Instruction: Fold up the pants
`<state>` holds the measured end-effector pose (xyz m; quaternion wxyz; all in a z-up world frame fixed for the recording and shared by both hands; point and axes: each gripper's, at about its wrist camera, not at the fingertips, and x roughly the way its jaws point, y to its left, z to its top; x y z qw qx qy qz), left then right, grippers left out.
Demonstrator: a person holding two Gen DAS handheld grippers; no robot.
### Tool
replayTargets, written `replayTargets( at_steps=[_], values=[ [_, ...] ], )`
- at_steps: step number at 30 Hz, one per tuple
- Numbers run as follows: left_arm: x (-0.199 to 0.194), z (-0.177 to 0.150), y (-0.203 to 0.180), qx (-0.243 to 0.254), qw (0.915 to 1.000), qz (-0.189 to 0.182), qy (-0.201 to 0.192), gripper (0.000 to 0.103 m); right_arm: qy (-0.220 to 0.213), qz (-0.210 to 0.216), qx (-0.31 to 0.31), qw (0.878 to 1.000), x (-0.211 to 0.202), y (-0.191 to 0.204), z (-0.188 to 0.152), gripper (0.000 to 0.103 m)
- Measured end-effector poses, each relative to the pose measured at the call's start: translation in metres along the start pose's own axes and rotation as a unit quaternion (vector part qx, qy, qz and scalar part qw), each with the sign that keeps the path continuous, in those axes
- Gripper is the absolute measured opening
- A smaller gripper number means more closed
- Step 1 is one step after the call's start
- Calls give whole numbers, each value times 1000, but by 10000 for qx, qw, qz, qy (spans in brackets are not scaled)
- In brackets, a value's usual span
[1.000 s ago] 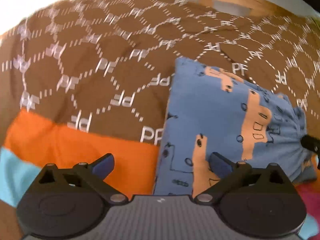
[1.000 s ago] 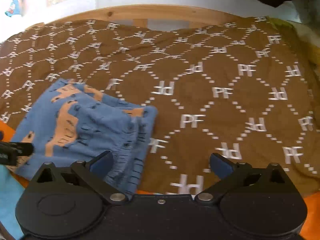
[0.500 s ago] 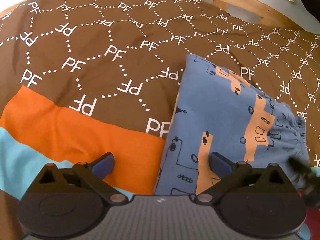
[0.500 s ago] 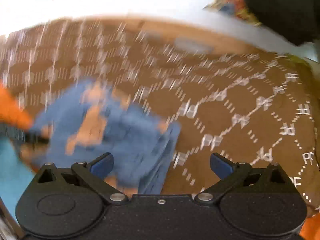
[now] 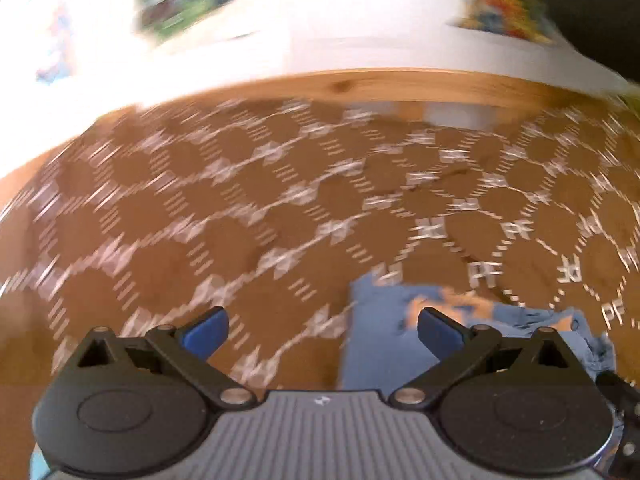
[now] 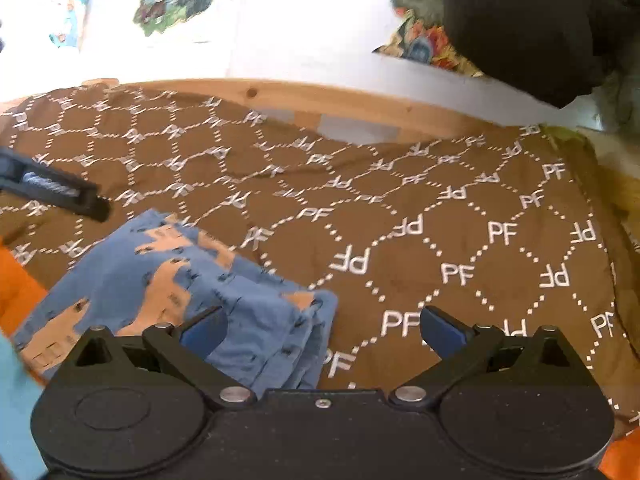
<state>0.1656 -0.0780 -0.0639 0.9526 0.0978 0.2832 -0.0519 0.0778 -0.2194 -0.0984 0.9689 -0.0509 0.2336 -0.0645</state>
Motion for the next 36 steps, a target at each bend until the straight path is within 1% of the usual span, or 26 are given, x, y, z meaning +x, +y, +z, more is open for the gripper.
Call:
replayTargets(
  at_steps=[2, 4, 6, 7, 8, 10, 12, 15, 18, 20, 22, 24, 26, 27, 28, 30, 32, 34, 36],
  values=[
    [21, 1, -21, 649, 9978, -135, 14, 103, -165, -157, 5, 9997, 9, -2, 0, 102],
    [39, -4, -39, 1175, 9931, -27, -17, 103, -177, -189, 48, 9997, 15, -7, 0, 102],
    [54, -14, -53, 1607, 9864, 259, -215, 103, 3, -126, 141, 9998, 23, -12, -3, 102],
    [60, -17, -58, 1760, 9830, 363, -377, 103, 219, -168, 112, 9996, 30, -12, -5, 102],
    [65, -18, -61, 1799, 9816, 442, -472, 103, 421, -244, 27, 9988, 38, -12, -7, 102],
    [71, -15, -65, 1687, 9828, 553, -510, 103, 607, -238, 5, 9979, 46, -13, -11, 102],
    [81, -13, -67, 1593, 9840, 640, -483, 103, 654, -182, 111, 9976, 49, -17, -11, 102],
    [86, -11, -64, 1496, 9860, 616, -406, 103, 623, -152, 185, 9978, 47, -19, -11, 102],
    [71, -7, -54, 1334, 9886, 562, -415, 103, 297, -102, 234, 9992, 36, -19, -7, 102],
    [56, -2, -46, 1080, 9918, 599, -342, 103, 71, 47, 239, 9997, 27, -17, -5, 102],
    [41, -1, -38, 880, 9947, 484, -205, 103, -16, 165, 93, 9998, 23, -10, -3, 102],
    [31, -9, -32, 813, 9961, 332, -8, 103, 105, 203, -175, 9996, 24, 1, -4, 102],
    [33, -23, -32, 936, 9948, 359, 169, 103, 401, 174, -474, 9979, 30, 11, -8, 102],
    [35, -30, -33, 1000, 9940, 409, 165, 103, 523, 173, -587, 9968, 33, 15, -11, 102],
    [37, -35, -32, 985, 9943, 403, 87, 103, 553, 184, -608, 9965, 34, 16, -13, 102],
    [36, -35, -31, 915, 9950, 403, 63, 103, 536, 197, -546, 9969, 33, 15, -13, 102],
    [27, -28, -30, 883, 9951, 411, 191, 102, 422, 183, -480, 9978, 27, 13, -11, 102],
    [12, -27, -28, 864, 9956, 289, 223, 103, 350, 208, -460, 9981, 19, 13, -9, 102],
    [0, -34, -25, 817, 9960, 155, 328, 103, 301, 326, -470, 9979, 9, 16, -8, 102]
  ],
)
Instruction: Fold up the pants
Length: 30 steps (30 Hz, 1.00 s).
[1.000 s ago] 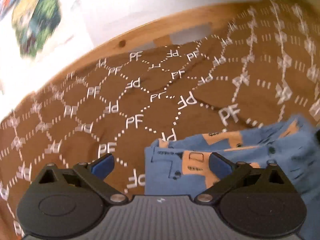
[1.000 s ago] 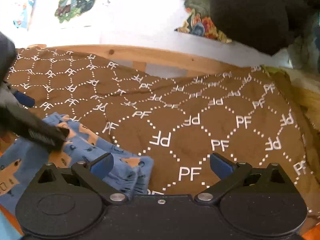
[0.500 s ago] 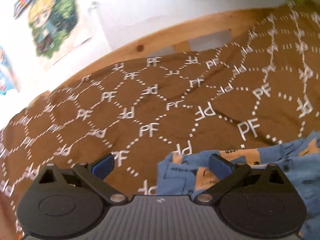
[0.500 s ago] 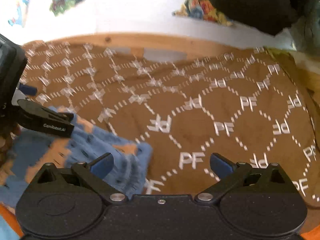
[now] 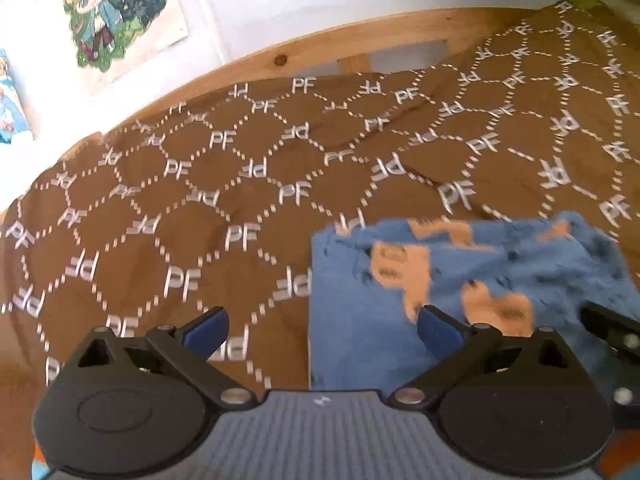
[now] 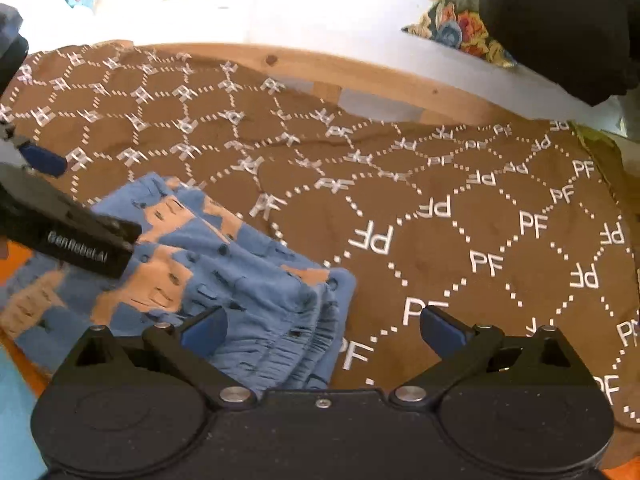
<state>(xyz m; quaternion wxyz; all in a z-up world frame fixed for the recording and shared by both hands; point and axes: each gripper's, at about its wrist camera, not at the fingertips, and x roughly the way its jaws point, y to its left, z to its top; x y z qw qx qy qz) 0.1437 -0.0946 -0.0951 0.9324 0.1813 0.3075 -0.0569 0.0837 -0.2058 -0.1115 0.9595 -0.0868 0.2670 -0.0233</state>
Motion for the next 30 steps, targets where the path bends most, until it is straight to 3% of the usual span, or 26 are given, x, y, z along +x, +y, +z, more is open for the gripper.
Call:
replayTargets(
  at_steps=[3, 6, 13, 22, 30],
  values=[
    [-10, -21, 4, -151, 9993, -115, 317, 103, 199, 221, -276, 9992, -9, 15, -3, 102],
    [-9, -36, 18, -640, 9967, -232, 431, 103, 340, 146, -715, 9968, -8, 31, -11, 102],
    [0, -53, 52, -1748, 9776, -861, 795, 103, 465, 322, -237, 9981, -1, 21, -15, 102],
    [-6, -61, 56, -1714, 9778, -966, 719, 103, 708, 627, 628, 9935, 6, 3, -21, 102],
    [-23, -72, 57, -1537, 9812, -1018, 569, 103, 778, 512, 699, 9932, 2, 6, -17, 102]
  ],
)
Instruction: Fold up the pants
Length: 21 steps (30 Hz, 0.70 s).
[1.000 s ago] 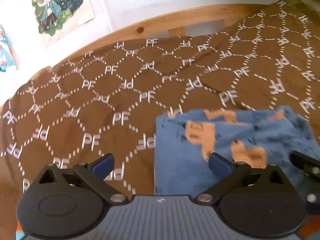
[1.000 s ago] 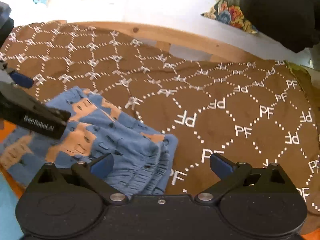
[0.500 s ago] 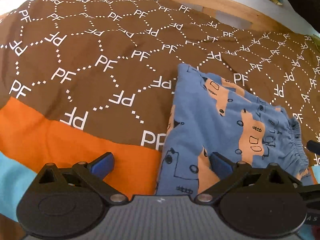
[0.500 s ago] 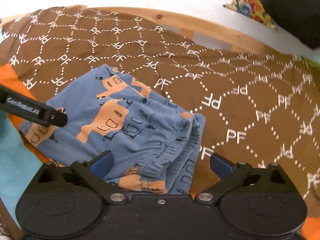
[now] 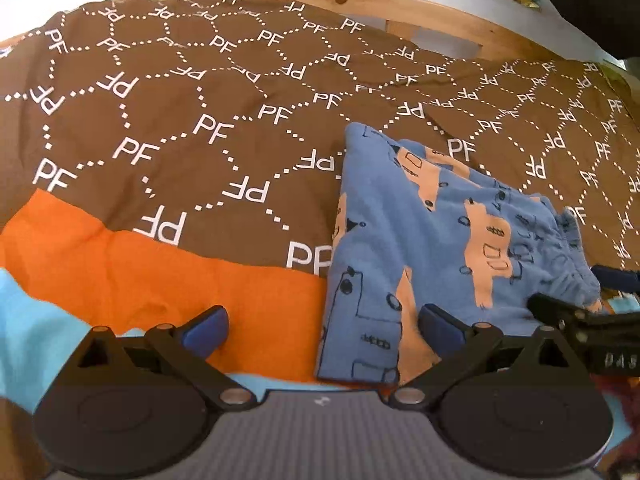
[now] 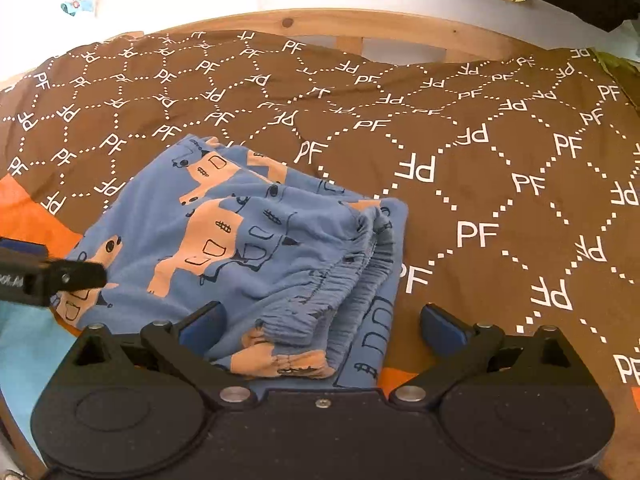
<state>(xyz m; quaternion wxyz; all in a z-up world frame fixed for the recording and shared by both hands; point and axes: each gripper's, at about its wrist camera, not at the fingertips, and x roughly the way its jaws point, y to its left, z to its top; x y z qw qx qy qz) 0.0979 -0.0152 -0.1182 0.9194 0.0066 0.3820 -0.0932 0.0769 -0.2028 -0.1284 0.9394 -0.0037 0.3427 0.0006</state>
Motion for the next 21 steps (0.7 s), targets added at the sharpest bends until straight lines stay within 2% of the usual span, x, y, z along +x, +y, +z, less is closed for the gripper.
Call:
replayTargets(
  at_steps=[4, 7, 10, 13, 15, 18, 19, 21],
  values=[
    [-19, -14, -1, 26, 9999, -129, 51, 103, 302, 157, 386, 9987, -8, -5, 10, 102],
    [-31, -22, -6, 304, 9994, -176, 58, 103, 231, 159, 749, 9968, -16, -13, 20, 102],
    [-36, -22, -2, 223, 9990, -382, -64, 103, 133, -2, 905, 9958, -16, -21, 28, 102],
    [-34, -15, 4, 79, 9990, -328, -279, 103, 95, 14, 1106, 9938, -7, -35, 38, 102],
    [-27, -3, 8, 66, 9989, -345, -296, 103, 101, 274, 1113, 9934, 3, -45, 48, 102],
    [-12, 13, 20, -65, 9981, -602, -142, 103, 57, 896, 1032, 9906, 19, -58, 61, 102],
    [-9, 15, 22, -163, 9973, -708, -90, 103, 128, 1169, 980, 9882, 28, -63, 66, 102],
    [3, 17, 29, -421, 9945, -950, 85, 103, 349, 1425, 781, 9861, 44, -68, 72, 102]
  ],
)
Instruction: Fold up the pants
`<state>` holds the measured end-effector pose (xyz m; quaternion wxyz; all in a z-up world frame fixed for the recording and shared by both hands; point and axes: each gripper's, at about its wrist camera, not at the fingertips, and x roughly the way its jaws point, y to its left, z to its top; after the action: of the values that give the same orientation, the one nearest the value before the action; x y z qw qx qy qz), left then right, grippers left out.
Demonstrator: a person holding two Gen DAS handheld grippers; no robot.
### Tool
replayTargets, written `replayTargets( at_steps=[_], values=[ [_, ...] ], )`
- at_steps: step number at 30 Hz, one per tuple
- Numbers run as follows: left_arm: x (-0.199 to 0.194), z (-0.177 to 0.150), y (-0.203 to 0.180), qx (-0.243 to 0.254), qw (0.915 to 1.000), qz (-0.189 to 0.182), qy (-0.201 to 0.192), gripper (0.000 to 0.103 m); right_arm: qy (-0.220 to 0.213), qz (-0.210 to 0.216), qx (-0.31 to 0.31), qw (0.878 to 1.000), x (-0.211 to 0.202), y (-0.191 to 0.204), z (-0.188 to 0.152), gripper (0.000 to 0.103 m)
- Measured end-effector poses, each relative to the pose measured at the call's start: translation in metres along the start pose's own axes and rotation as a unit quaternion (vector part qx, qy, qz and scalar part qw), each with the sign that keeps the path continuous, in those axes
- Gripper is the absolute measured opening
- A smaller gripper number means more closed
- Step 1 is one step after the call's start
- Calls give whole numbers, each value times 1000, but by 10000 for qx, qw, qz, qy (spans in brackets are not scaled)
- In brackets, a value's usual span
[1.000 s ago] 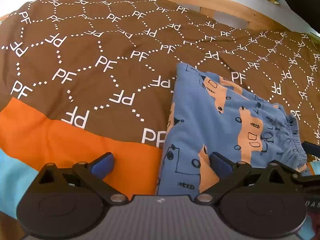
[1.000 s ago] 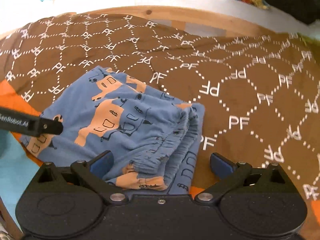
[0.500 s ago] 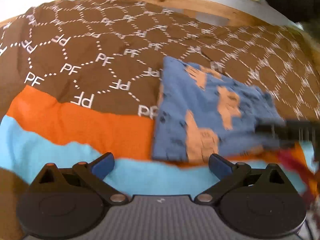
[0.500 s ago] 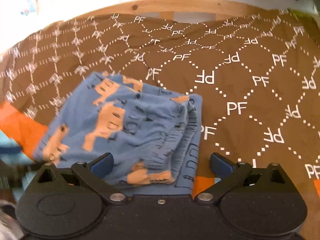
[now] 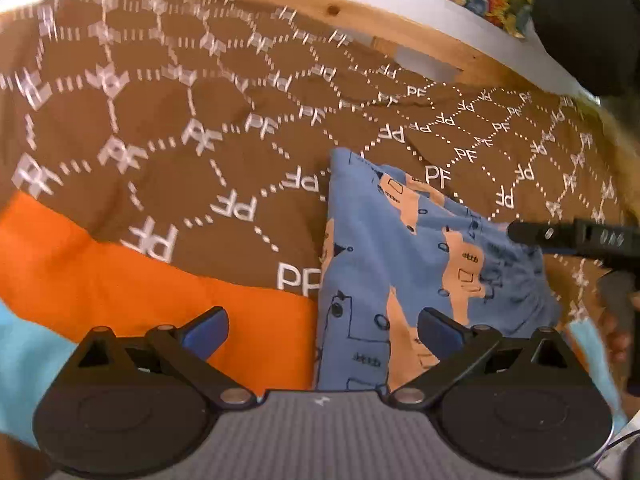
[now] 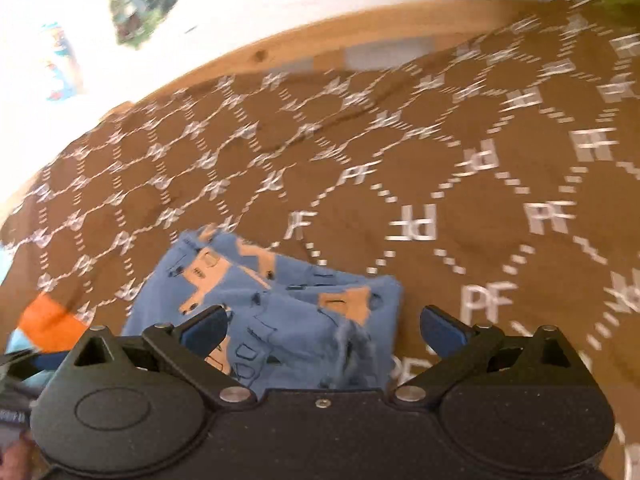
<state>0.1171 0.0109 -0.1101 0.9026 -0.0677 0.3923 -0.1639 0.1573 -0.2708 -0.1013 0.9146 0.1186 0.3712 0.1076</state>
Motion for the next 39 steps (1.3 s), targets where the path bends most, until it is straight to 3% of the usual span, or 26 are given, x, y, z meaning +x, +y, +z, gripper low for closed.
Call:
replayTargets(
  at_steps=[1, 3, 6, 9, 13, 18, 25, 29, 33, 39],
  values=[
    [5, -1, 3, -146, 9998, -69, 80, 103, 174, 24, -110, 9998, 8, -6, 2, 102],
    [6, -10, 3, -102, 9998, -40, -155, 103, 281, 116, -126, 9995, 17, -17, -2, 102],
    [5, -20, -8, 255, 9992, 147, -278, 103, -273, 425, 69, 9987, 10, -28, -20, 102],
    [5, -19, -13, 322, 9989, 194, -274, 103, -387, 534, 55, 9978, 8, -30, -24, 102],
    [5, -11, -13, 159, 9995, -101, -246, 103, -369, 1073, 317, 9930, 10, -39, -21, 102],
    [4, -13, 0, -280, 9983, -427, -292, 102, -421, 1393, 607, 9875, 11, -41, -19, 100],
    [0, -21, -13, -296, 9965, -726, -297, 101, -475, 1526, 960, 9825, 10, -52, -20, 84],
    [8, -23, -14, -245, 9979, -580, -117, 101, -479, 1505, 1055, 9818, 10, -55, -21, 81],
    [10, -26, -23, 113, 9990, -418, -76, 101, -461, 1409, 1009, 9838, 11, -53, -21, 79],
    [10, -27, -21, 134, 9990, -426, -83, 101, -497, 1223, 1126, 9848, 10, -56, -24, 64]
  ],
)
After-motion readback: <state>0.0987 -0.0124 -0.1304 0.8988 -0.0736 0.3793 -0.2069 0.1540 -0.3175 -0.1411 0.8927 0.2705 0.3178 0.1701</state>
